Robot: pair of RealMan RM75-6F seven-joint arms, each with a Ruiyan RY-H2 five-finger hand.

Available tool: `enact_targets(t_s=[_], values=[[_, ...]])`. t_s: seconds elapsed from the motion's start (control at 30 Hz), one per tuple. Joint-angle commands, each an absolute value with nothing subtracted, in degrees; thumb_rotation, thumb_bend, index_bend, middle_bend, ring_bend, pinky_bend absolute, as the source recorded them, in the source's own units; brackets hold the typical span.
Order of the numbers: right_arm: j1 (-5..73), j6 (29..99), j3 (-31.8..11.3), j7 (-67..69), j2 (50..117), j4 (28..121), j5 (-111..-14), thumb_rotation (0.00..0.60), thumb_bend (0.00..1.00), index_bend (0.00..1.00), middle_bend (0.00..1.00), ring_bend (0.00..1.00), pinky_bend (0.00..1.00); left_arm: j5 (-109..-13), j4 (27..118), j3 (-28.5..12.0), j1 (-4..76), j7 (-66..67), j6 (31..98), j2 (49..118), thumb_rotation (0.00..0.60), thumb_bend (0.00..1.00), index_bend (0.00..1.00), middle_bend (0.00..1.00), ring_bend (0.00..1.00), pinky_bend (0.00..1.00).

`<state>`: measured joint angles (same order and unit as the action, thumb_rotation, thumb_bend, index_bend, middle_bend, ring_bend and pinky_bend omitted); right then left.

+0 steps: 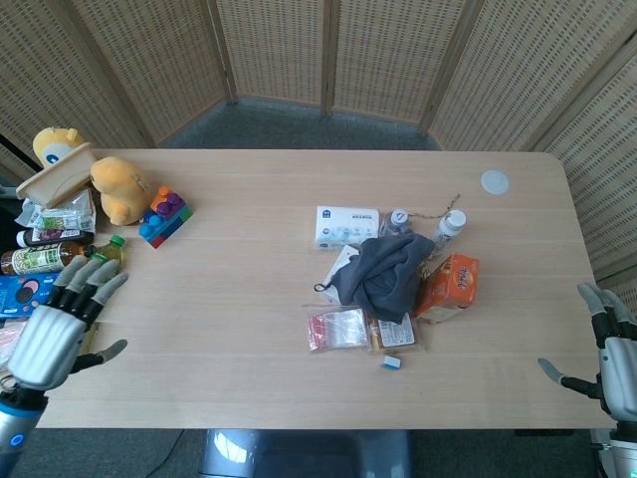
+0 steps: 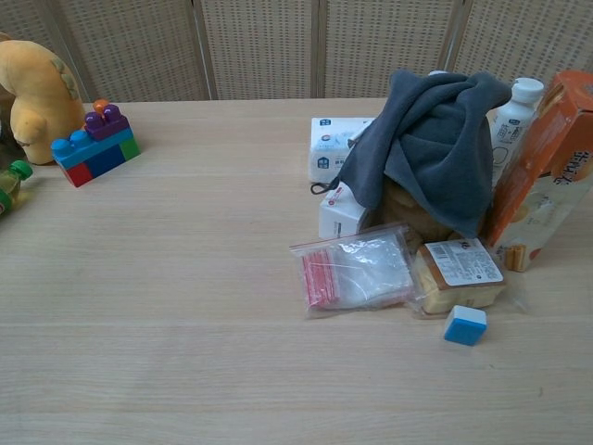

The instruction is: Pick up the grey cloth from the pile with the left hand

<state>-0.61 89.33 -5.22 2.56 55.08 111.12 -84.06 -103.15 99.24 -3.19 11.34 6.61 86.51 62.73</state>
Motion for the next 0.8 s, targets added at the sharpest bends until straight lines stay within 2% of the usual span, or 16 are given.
enact_targets(t_s=[0.03,0.23,0.43,0.6,0.8], values=[[-0.66,89.34,-5.16,2.94,54.90,111.18,-84.18,0.600,0.00,0.00,0.00,0.00,0.00,-101.78,102.82,-8.47,21.19,15.54,73.68,64.70,0.600,0.00,0.00,0.00,0.00,0.00],[-0.84,89.52,-5.20,5.08,54.03,111.38,-84.45,0.600,0.00,0.00,0.00,0.00,0.00,-91.54,106.27,-14.38,31.98,28.04,58.96,70.52,0.600,0.00,0.00,0.00,0.00,0.00],[-1.06,89.82,-5.50,7.98,52.84,111.46,-84.36,0.600,0.00,0.00,0.00,0.00,0.00,-80.58,103.30,-19.82,43.08,40.34,50.90,80.61,0.600,0.00,0.00,0.00,0.00,0.00],[-1.29,90.05,-5.55,10.09,51.96,111.45,-84.54,0.600,0.00,0.00,0.00,0.00,0.00,-72.86,98.41,-22.09,51.47,48.81,48.50,89.02,0.600,0.00,0.00,0.00,0.00,0.00],[-1.59,90.41,-5.52,12.29,51.08,111.39,-84.93,0.600,0.00,0.00,0.00,0.00,0.00,-63.31,92.43,-22.21,58.98,56.42,48.65,96.88,0.600,0.00,0.00,0.00,0.00,0.00]])
